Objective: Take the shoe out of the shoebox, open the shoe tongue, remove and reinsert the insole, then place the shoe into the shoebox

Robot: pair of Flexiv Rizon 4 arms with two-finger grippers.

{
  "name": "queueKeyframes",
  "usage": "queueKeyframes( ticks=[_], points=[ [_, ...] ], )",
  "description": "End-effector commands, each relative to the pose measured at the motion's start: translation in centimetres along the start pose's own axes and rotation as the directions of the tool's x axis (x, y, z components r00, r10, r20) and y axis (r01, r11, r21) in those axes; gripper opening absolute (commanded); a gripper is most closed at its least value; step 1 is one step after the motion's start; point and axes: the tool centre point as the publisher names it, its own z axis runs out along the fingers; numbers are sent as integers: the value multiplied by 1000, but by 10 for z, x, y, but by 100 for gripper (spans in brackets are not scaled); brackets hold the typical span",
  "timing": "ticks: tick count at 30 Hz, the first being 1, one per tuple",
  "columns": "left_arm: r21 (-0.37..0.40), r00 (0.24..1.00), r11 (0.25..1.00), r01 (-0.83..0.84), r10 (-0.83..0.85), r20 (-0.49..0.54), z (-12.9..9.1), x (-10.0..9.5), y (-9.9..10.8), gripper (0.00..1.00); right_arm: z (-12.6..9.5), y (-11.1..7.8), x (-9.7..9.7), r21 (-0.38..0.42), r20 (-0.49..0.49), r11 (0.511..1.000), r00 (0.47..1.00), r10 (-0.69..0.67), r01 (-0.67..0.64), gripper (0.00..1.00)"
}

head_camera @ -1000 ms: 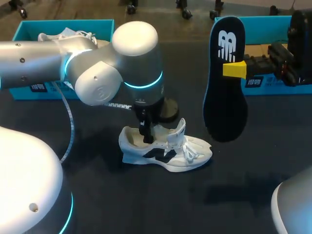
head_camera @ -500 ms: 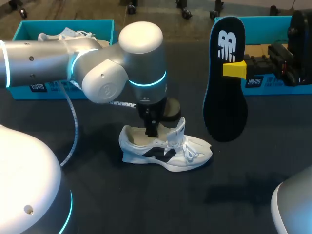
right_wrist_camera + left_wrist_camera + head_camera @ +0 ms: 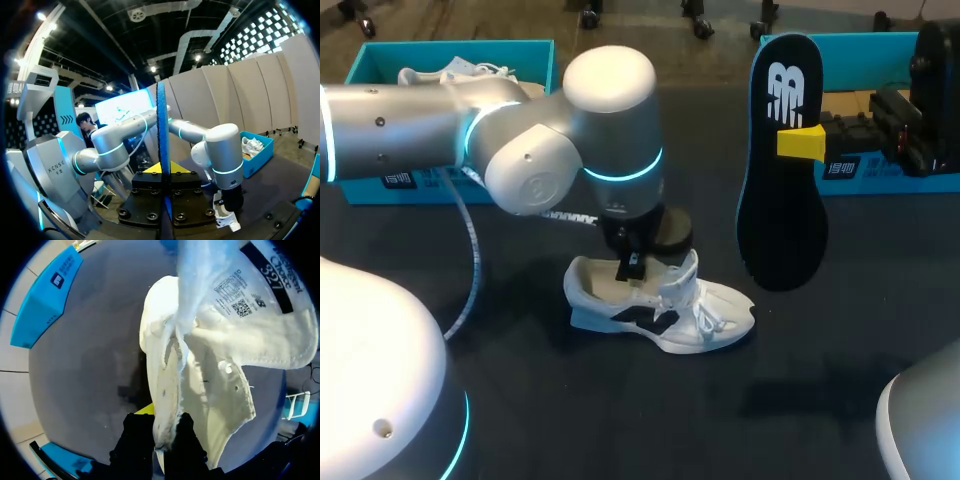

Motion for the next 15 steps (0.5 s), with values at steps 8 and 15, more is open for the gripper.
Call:
queueKeyframes(
  ticks=[8, 15],
  points=[
    [34, 996, 996, -86, 86, 19, -50, 18, 7, 0, 2, 2, -2, 4, -3, 1000, 1000, 2, -2, 0],
    [32, 970, 969, -243, 243, 9, -73, 30, 12, 0, 2, 2, -2, 4, -3, 1000, 1000, 2, -2, 0]
  ],
)
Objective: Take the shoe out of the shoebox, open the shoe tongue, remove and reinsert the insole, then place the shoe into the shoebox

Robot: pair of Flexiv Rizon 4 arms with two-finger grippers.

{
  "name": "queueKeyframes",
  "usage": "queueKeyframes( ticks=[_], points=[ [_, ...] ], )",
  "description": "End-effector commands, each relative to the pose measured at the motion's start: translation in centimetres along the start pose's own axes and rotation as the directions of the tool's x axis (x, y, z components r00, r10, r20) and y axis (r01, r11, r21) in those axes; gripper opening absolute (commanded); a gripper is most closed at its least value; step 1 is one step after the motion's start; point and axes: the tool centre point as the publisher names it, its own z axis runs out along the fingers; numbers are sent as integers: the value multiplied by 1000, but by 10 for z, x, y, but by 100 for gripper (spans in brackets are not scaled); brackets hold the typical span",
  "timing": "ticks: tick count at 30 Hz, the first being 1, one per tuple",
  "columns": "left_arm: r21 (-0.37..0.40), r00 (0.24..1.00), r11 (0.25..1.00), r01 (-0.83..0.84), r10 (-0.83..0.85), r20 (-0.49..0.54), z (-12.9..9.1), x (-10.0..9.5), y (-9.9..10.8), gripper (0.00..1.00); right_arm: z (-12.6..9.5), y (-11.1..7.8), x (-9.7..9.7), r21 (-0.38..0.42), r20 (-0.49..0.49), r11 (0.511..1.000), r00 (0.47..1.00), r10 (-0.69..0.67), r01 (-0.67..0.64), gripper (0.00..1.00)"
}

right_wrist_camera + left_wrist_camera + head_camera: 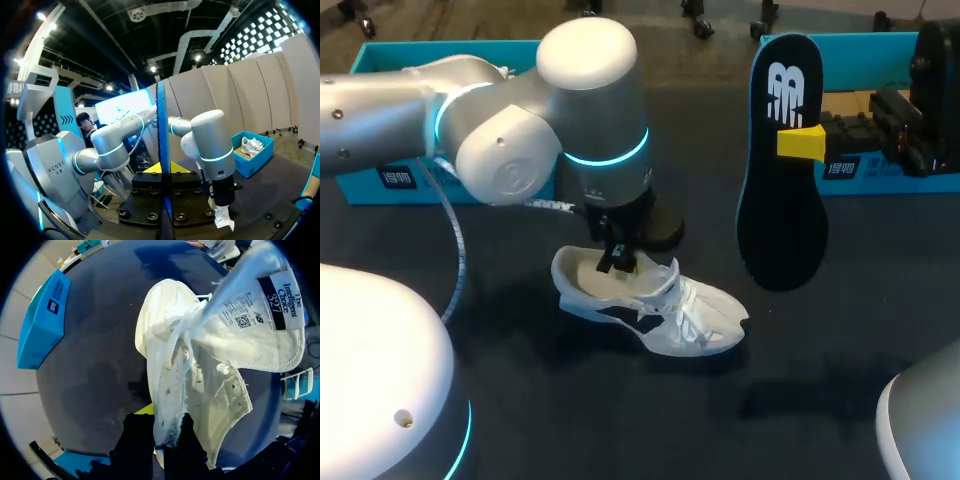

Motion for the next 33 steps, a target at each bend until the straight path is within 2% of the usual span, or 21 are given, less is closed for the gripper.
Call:
queueKeyframes(
  ticks=[1, 4, 15, 18, 20, 21, 23, 25, 32, 33],
  points=[
    [20, 997, 997, -77, 78, -11, -25, 11, 8, 0, 2, 2, -2, 4, -3, 1000, 1000, 2, -2, 0],
    [-21, 976, 981, -194, 195, 96, -31, 20, 12, 0, 2, 2, -2, 4, -3, 1000, 1000, 2, -2, 0],
    [-21, 976, 981, -194, 195, 96, -31, 20, 12, 0, 2, 2, -2, 4, -3, 1000, 1000, 2, -2, 0],
    [-8, 931, 935, -355, 355, 86, -31, 18, 12, 0, 2, 2, -2, 4, -3, 1000, 1000, 2, -2, 0],
    [16, 873, 874, -486, 484, 69, -32, 18, 14, 0, 2, 2, -2, 4, -3, 1000, 1000, 2, -2, 0],
    [18, 841, 842, -539, 538, 57, -32, 16, 15, 0, 2, 2, -2, 4, -3, 1000, 1000, 2, -2, 0],
    [55, 731, 729, -682, 682, 29, -31, 18, 16, 0, 2, 2, -2, 4, -3, 1000, 1000, 2, -2, 0],
    [28, 673, 673, -740, 739, 34, -29, 20, 15, 0, 2, 2, -2, 4, -3, 1000, 1000, 2, -2, 0],
    [26, 686, 686, -727, 726, 45, -30, 22, 14, 0, 2, 2, -2, 4, -3, 1000, 1000, 2, -2, 0],
    [8, 658, 658, -753, 752, 41, -26, 25, 10, 0, 2, 2, -2, 4, -3, 1000, 1000, 2, -2, 0]
  ],
)
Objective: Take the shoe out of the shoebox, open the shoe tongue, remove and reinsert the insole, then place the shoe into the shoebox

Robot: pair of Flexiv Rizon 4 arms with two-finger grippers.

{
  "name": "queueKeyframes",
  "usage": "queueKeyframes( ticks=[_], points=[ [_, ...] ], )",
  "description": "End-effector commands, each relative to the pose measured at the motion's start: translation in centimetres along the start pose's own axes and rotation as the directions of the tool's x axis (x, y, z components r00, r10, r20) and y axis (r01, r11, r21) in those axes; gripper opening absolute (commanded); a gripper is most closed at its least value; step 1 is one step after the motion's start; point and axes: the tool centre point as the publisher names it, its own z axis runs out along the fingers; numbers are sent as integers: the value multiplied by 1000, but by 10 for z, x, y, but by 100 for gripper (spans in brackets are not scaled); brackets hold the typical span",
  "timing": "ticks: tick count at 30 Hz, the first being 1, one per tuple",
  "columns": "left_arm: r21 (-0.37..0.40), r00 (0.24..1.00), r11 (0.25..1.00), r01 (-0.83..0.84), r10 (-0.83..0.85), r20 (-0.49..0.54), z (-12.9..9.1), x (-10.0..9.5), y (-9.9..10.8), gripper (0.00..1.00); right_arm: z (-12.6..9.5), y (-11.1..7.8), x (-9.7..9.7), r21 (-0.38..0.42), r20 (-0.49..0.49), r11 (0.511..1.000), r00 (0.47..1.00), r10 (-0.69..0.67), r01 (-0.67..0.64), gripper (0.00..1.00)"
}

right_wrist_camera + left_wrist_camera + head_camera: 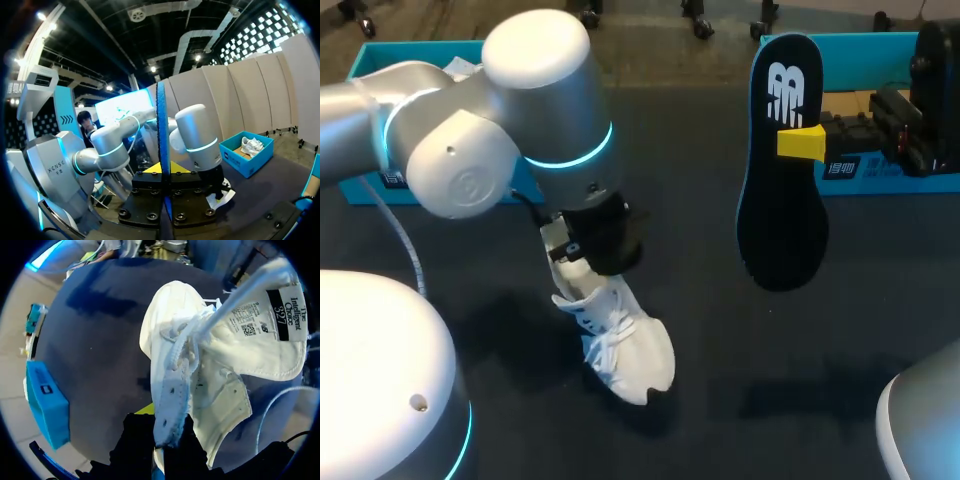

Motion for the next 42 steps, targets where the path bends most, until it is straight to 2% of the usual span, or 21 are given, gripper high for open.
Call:
queueKeyframes(
  ticks=[1, 7, 10, 21, 25, 42],
  points=[
    [-3, 977, 977, -213, 213, -3, 8, 2, -8, 0, 2, 2, -2, 4, -3, 1000, 1000, 2, -2, 0],
    [14, 933, 933, -361, 360, 16, 19, -2, -27, 0, 2, 2, -2, 4, -3, 1000, 1000, 2, -2, 0],
    [4, 925, 925, -380, 380, -3, 24, -5, -32, 0, 2, 2, -2, 4, -3, 1000, 1000, 2, -2, 0],
    [24, 915, 916, -400, 400, -46, 44, -17, -31, 0, 2, 2, -2, 4, -3, 1000, 1000, 2, -2, 0],
    [82, 902, 902, -423, 428, -58, 53, -23, -31, 0, 2, 2, -2, 4, -3, 1000, 1000, 2, -2, 0],
    [104, 897, 902, -418, 428, -113, 90, -35, -32, 0, 2, 2, -2, 4, -3, 1000, 1000, 2, -2, 0]
  ],
)
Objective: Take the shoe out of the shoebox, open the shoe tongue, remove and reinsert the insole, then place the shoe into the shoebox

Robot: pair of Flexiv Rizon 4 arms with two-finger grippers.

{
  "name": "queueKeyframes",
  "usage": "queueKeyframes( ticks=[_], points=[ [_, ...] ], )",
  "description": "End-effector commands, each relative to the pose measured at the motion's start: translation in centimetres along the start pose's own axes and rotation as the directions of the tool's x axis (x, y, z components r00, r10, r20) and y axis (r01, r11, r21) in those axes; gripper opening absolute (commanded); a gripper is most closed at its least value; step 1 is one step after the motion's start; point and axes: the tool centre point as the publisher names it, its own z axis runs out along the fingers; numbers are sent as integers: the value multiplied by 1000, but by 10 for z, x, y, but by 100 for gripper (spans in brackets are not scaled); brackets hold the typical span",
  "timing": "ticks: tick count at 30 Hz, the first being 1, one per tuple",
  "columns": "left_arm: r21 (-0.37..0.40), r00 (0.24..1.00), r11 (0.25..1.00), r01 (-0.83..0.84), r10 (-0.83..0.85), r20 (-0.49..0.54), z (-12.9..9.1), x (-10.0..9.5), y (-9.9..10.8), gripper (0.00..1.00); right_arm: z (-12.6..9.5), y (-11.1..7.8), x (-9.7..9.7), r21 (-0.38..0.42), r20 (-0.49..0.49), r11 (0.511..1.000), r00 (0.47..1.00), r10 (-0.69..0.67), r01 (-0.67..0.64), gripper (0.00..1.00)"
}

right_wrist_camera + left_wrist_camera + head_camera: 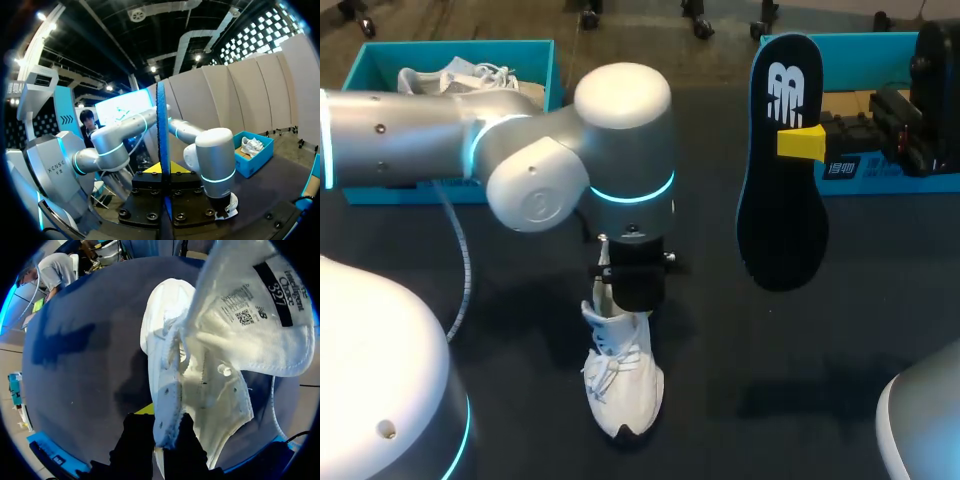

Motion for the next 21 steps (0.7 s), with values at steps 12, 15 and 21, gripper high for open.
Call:
queueKeyframes(
  ticks=[12, 15, 21],
  points=[
    [-39, 995, 999, -7, 11, 96, -21, -2, 3, 100, 2, 2, -2, 3, -3, 1000, 1000, 2, -2, 0],
    [-37, 980, 999, -28, 34, 194, -43, 7, 0, 100, 2, 2, -2, 3, -3, 1000, 1000, 2, -2, 0],
    [-45, 917, 998, -35, 50, 396, -88, 18, 2, 100, 2, 2, -2, 3, -3, 1000, 1000, 2, -2, 0]
  ],
)
